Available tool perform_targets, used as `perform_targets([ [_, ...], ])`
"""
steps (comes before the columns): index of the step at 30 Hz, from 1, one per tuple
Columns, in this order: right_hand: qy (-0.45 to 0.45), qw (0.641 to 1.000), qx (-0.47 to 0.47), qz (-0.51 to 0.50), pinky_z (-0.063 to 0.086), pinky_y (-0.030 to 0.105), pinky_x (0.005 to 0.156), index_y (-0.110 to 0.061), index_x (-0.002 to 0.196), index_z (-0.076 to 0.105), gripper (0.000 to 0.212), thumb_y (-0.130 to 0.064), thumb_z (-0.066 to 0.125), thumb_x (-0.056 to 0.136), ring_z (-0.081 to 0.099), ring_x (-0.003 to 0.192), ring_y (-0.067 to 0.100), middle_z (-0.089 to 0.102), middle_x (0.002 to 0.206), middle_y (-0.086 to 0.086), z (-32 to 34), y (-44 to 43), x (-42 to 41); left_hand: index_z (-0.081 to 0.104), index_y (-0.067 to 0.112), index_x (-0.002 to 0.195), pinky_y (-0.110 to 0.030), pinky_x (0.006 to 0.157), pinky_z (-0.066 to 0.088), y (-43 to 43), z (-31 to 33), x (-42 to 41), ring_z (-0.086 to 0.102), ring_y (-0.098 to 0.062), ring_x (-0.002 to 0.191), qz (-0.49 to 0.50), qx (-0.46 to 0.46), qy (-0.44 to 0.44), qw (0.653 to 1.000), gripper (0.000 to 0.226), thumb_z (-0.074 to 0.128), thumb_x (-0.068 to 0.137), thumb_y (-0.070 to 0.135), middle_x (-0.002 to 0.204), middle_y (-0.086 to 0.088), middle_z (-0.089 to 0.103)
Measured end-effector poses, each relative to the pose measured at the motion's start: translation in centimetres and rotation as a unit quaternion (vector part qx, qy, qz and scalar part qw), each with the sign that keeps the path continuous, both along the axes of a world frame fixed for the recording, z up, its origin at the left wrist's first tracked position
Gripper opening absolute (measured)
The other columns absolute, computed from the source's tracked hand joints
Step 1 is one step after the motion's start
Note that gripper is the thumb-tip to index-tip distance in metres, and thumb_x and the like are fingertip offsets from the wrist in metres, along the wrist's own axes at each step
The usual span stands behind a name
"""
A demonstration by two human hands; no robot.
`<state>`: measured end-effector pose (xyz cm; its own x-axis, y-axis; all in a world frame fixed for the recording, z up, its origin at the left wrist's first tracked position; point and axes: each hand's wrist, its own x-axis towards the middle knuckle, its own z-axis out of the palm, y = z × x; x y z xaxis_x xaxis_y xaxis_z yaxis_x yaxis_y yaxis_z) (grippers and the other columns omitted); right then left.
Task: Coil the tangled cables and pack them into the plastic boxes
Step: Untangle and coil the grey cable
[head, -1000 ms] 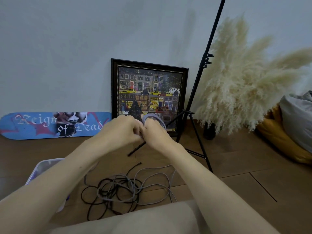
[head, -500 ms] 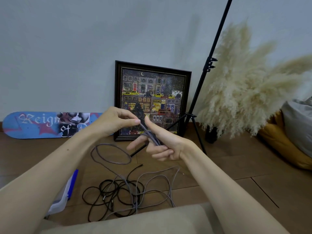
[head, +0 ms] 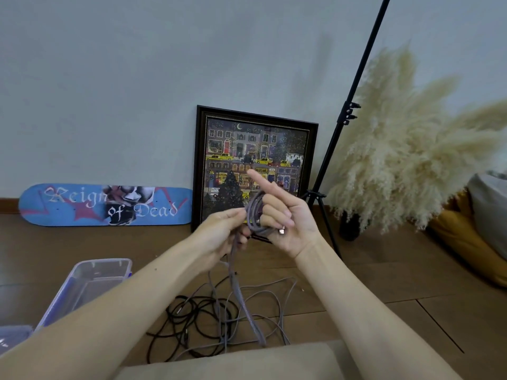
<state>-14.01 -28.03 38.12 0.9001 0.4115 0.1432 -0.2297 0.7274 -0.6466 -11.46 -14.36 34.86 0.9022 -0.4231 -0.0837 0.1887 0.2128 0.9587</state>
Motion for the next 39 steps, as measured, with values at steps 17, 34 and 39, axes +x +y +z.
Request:
perform_targets([
  [17,-0.093,0.906,-0.325,-0.256,0.057,0.042,0.086,-0.024,0.154,0.013,0.053,-0.027,0.034,0.105,0.071,0.082,0.034,0.071,0.071,0.015,-0.7,1.5,0.8,0.048,0.0,0.114,-0.032,0.066,0.054,-1.3,-0.6,-1.3,0.053,-0.009,0.043,-0.149,0.194,-0.07,0.967,0.023,0.049,0.093,-0.006,0.063,-0.009,0.055],
  [34,-0.162,0.303,-0.895,-0.285,0.033,0.025,0.039,0.001,0.138,0.04,0.047,-0.031,0.032,0.105,0.046,0.046,0.016,0.056,0.068,0.004,-2.8,0.7,2.7,0.057,0.01,0.096,-0.021,0.067,0.048,2.8,1.5,0.6,0.055,-0.009,0.063,-0.244,0.5,-0.163,0.815,0.011,0.05,0.094,0.002,0.075,-0.003,0.059],
  [39,-0.091,0.511,-0.851,-0.08,0.026,0.026,0.045,-0.012,0.062,0.038,0.052,-0.043,0.032,0.104,0.027,0.038,0.017,0.032,0.048,0.001,-4.1,0.2,3.1,0.057,0.022,0.098,-0.031,0.071,0.034,3.5,1.7,0.4,0.056,-0.023,0.089,-0.145,0.664,-0.45,0.579,0.018,0.045,0.092,0.009,0.095,-0.001,0.059],
])
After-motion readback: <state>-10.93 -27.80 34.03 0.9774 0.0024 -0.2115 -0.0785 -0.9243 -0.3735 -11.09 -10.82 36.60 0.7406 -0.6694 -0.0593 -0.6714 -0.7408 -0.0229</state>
